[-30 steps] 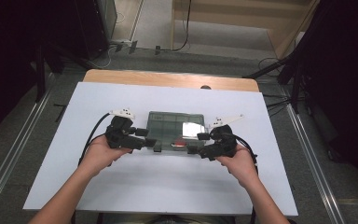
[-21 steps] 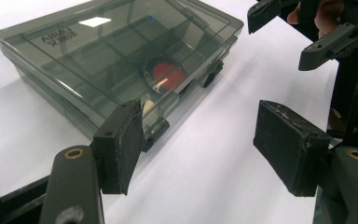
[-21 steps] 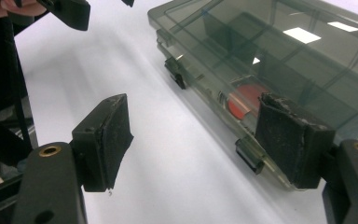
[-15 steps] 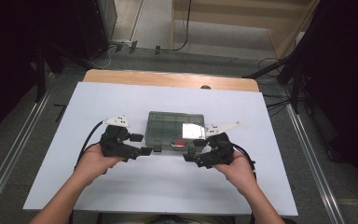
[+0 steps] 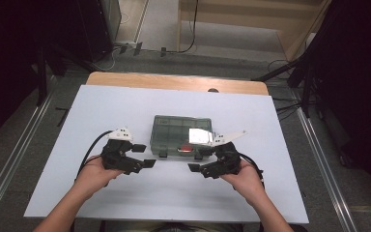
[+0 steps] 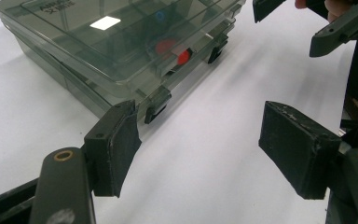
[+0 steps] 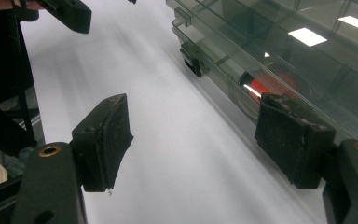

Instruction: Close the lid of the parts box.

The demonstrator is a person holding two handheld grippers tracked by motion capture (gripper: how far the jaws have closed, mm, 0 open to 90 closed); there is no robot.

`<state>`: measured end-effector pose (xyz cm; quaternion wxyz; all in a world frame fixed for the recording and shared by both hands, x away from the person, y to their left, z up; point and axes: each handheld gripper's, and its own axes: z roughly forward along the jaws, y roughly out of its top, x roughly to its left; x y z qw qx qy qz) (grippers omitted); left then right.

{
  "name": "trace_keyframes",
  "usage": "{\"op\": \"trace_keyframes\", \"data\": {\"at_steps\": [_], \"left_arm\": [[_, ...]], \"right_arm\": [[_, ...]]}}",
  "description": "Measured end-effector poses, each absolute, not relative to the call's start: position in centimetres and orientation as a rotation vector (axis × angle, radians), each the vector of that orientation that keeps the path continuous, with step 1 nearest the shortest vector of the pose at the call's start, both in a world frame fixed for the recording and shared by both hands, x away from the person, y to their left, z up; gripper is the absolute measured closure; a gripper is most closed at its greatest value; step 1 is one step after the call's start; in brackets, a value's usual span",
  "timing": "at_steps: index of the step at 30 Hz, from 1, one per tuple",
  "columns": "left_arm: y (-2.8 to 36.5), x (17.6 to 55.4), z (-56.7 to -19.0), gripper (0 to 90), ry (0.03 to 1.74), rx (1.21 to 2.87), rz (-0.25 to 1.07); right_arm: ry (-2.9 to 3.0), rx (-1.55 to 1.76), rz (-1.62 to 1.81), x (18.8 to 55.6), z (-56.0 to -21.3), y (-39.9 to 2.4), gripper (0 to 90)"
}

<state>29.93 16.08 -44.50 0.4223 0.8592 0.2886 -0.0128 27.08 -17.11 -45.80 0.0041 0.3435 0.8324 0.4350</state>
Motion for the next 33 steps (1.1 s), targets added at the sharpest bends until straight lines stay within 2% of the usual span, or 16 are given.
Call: {"op": "trace_keyframes", "data": {"at_steps": [10,33], "left_arm": [[16.7,29.3,-45.3,28.1,0.713,2.16,-0.011],[18.5,28.5,-46.5,28.1,0.714,2.187,0.013]], "right_arm": [[2.62,1.063,1.364,26.8,-46.7,-16.8,25.9],[2.618,1.097,1.337,26.0,-48.5,-19.1,25.9]]}}
